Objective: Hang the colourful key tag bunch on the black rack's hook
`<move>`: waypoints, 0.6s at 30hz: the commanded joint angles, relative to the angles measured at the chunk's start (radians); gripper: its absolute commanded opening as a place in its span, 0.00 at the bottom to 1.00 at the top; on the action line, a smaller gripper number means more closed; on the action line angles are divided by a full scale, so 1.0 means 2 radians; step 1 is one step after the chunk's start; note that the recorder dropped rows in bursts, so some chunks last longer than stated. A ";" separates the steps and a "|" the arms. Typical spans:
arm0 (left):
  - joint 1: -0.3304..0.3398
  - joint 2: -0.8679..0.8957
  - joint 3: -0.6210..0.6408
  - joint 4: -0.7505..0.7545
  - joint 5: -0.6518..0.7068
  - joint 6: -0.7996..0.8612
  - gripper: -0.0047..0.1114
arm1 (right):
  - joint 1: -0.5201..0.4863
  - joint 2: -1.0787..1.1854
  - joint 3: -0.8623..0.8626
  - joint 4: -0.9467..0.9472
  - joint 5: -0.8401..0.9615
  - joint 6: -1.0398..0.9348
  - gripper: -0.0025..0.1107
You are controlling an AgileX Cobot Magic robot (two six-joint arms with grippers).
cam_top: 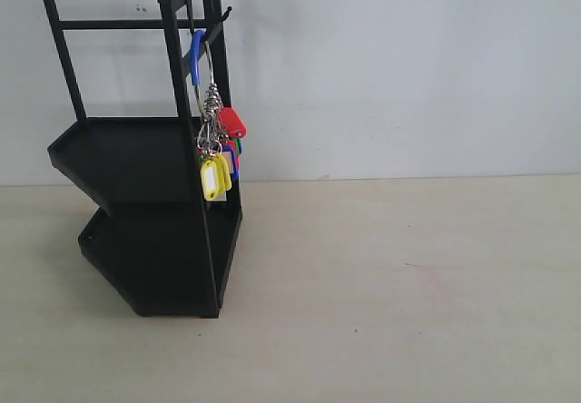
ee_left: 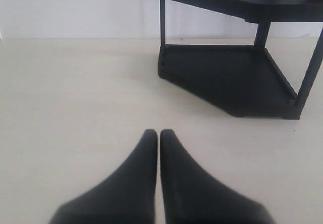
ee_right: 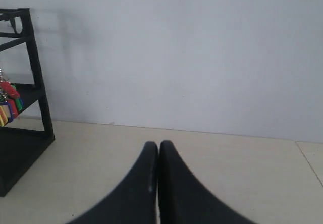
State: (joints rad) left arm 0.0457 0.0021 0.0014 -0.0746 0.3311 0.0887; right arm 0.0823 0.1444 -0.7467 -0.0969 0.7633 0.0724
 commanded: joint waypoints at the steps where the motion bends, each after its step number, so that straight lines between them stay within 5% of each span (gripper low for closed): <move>1: 0.002 -0.001 -0.001 -0.004 -0.008 -0.005 0.08 | -0.001 -0.001 0.001 0.018 -0.009 -0.032 0.02; 10: 0.002 -0.001 -0.001 -0.004 -0.008 -0.005 0.08 | -0.001 -0.001 0.046 0.018 -0.058 -0.032 0.02; 18: 0.002 -0.001 -0.001 -0.004 -0.008 -0.005 0.08 | -0.001 -0.001 0.280 0.012 -0.382 -0.032 0.02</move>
State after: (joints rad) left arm 0.0457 0.0021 0.0014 -0.0746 0.3311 0.0887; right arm 0.0823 0.1444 -0.3097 -0.0625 0.2132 0.0113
